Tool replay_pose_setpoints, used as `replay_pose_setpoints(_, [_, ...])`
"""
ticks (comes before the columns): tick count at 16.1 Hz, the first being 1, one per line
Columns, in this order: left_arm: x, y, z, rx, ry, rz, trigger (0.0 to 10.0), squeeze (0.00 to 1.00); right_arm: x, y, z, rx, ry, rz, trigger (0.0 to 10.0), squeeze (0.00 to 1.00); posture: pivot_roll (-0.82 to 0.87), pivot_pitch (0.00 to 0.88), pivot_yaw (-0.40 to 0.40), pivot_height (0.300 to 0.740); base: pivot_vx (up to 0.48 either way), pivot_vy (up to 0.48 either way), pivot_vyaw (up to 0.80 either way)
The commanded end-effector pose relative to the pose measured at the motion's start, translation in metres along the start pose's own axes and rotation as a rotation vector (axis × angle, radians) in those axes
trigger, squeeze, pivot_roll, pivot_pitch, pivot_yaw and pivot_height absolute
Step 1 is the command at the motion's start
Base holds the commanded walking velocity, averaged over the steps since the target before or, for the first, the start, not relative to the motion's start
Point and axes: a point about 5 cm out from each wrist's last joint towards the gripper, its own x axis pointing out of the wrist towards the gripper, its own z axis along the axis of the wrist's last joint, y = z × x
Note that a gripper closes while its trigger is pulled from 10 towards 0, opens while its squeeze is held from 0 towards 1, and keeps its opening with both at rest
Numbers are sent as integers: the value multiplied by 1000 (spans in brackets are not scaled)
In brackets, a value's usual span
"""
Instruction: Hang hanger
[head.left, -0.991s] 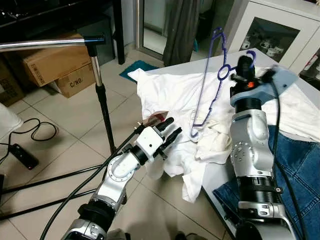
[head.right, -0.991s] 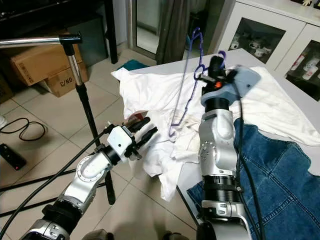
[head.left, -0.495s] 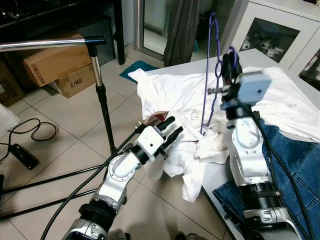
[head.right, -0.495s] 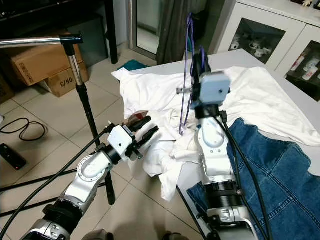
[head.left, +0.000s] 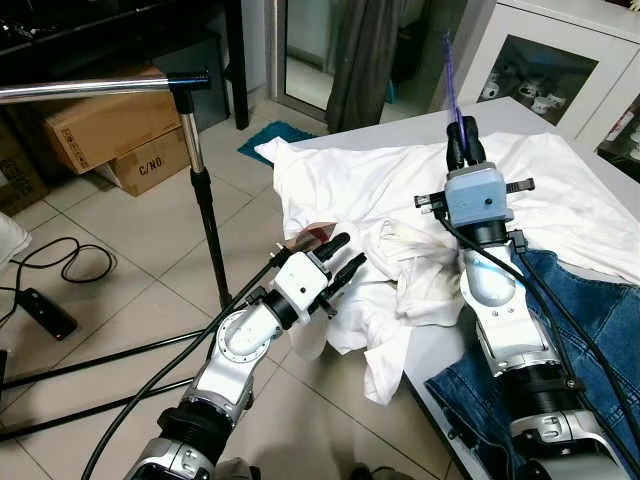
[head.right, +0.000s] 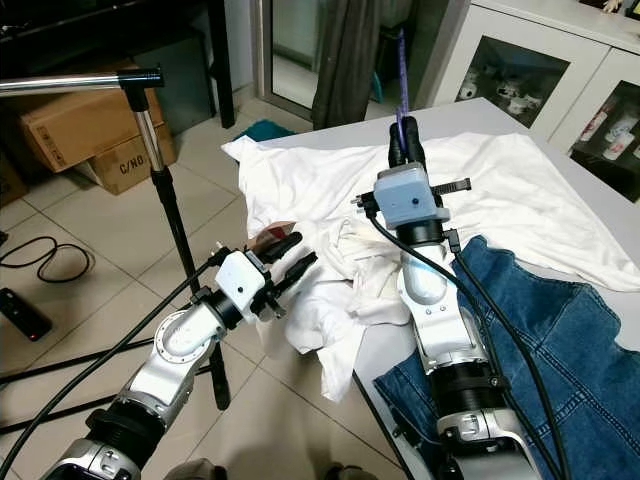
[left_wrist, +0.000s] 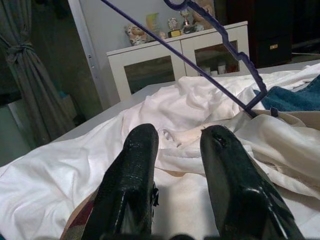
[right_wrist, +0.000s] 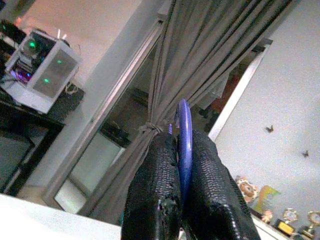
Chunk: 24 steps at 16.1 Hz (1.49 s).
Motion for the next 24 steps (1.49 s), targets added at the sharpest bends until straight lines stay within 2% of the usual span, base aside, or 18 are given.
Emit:
replay_pose_setpoints(1, [1, 0, 2, 1, -3, 4, 10000, 0, 4, -6, 1, -14, -23, -30, 10000, 0, 87, 40, -74, 740, 0, 0, 0])
replay_pose_setpoints(3, [1, 4, 0, 8, 15, 7, 10000, 0, 11, -17, 5, 85, -16, -107, 10000, 0, 86, 40, -71, 740, 0, 0, 0])
replay_pose_setpoints(4, [0, 9, -4, 11, 45, 10, 10000, 0, 18, -24, 9, 217, -7, -147, 10000, 0, 84, 41, -70, 740, 0, 0, 0])
replay_pose_setpoints(6, [-1, 14, -6, 3, 64, 9, 10000, 0, 24, -29, 14, 324, -15, -161, 10000, 0, 80, 40, -68, 740, 0, 0, 0])
replay_pose_setpoints(7, [-4, 18, -7, 2, 73, -3, 10000, 1000, 31, -33, 24, 427, -48, -151, 10000, 0, 77, 40, -64, 740, 0, 0, 0])
replay_pose_setpoints(8, [-6, 20, -7, -6, 66, -23, 10000, 1000, 36, -37, 34, 492, -84, -139, 10000, 0, 76, 38, -64, 740, 0, 0, 0])
replay_pose_setpoints(10, [-6, 22, -3, -18, 42, -33, 10000, 1000, 41, -41, 45, 562, -122, -110, 10000, 0, 76, 38, -64, 740, 0, 0, 0])
replay_pose_setpoints(12, [-3, 25, 0, 4, 24, 23, 10000, 1000, 41, -43, 48, 582, -134, -70, 10000, 0, 76, 33, -64, 740, 0, 0, 0])
replay_pose_setpoints(13, [-3, 27, 2, 4, 12, 51, 10000, 682, 38, -44, 46, 585, -126, -45, 10000, 0, 77, 32, -64, 740, 0, 0, 0])
replay_pose_setpoints(14, [-3, 26, 2, -2, 5, 56, 10000, 0, 36, -43, 43, 578, -111, -22, 10000, 0, 80, 31, -65, 740, 0, 0, 0])
replay_pose_setpoints(15, [-3, 24, 4, -14, -6, 56, 10000, 0, 32, -41, 39, 562, -77, 51, 10000, 0, 80, 31, -65, 740, 0, 0, 0])
replay_pose_setpoints(16, [-5, 22, 5, -30, -13, 57, 10000, 0, 26, -38, 36, 488, -59, 139, 10000, 0, 79, 31, -64, 740, 0, 0, 0])
replay_pose_setpoints(19, [-9, 19, 5, -34, -16, 53, 10000, 0, 21, -42, 33, 399, -48, 222, 10000, 0, 75, 30, -62, 740, 0, 0, 0])
replay_pose_setpoints(20, [-12, 19, 6, -31, -18, 53, 10000, 0, 21, -49, 32, 366, -43, 226, 10000, 0, 73, 30, -62, 740, 0, 0, 0])
replay_pose_setpoints(21, [-15, 20, 9, -24, -21, 59, 10000, 0, 24, -69, 30, 315, -26, 191, 10000, 0, 71, 29, -62, 740, 0, 0, 0])
replay_pose_setpoints(23, [-17, 22, 11, -22, -25, 70, 10000, 0, 23, -84, 25, 304, 5, 141, 10000, 0, 68, 28, -62, 740, 0, 0, 0])
replay_pose_setpoints(24, [-19, 24, 13, -20, -29, 80, 10000, 0, 12, -85, 19, 303, 33, 144, 10000, 0, 66, 27, -61, 740, 0, 0, 0])
